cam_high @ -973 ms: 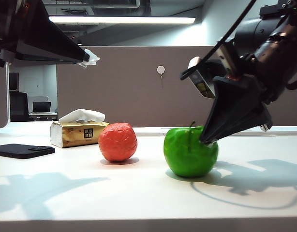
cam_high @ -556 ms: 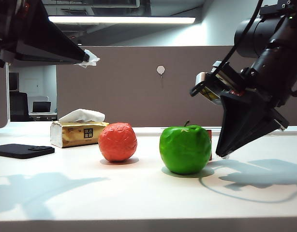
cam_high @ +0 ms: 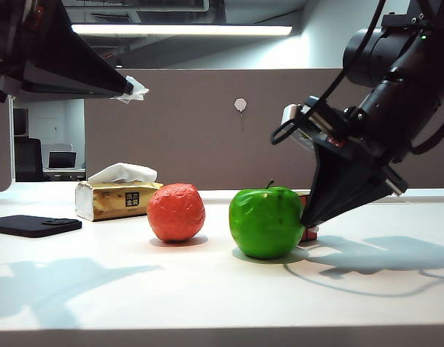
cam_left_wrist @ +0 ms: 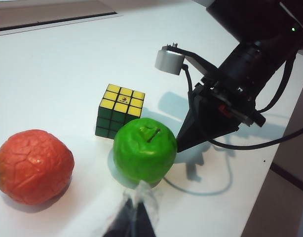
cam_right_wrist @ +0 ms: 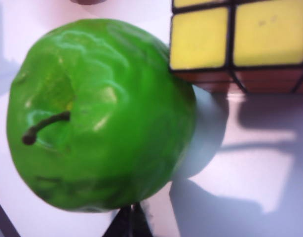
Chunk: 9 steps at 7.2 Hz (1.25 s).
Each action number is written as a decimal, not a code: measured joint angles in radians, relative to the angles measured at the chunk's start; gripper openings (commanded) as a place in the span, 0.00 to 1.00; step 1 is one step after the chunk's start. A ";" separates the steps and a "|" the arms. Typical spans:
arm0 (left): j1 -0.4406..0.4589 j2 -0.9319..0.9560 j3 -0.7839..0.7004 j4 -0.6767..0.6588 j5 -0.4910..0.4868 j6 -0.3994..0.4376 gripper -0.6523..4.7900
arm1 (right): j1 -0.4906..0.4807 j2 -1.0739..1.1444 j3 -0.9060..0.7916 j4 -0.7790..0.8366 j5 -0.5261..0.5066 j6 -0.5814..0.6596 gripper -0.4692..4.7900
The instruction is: Move all the fruits on the tabletop near the face of the Rubik's cube that has the color most similar to each fruit.
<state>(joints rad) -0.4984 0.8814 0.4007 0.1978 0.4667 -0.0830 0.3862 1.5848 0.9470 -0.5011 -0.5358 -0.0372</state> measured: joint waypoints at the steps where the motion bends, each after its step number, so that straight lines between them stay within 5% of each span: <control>1: 0.000 0.000 0.000 -0.001 0.000 0.000 0.11 | 0.024 0.036 0.000 0.055 -0.114 0.019 0.09; 7: 0.000 0.000 0.000 -0.008 0.000 0.000 0.11 | 0.085 0.115 0.000 0.179 -0.013 0.044 0.09; 9: 0.000 0.000 0.000 -0.008 -0.031 0.000 0.11 | 0.085 0.115 0.000 0.179 -0.166 0.066 0.09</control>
<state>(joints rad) -0.4988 0.8814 0.4007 0.1894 0.4358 -0.0830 0.4713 1.6997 0.9470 -0.3222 -0.7021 0.0284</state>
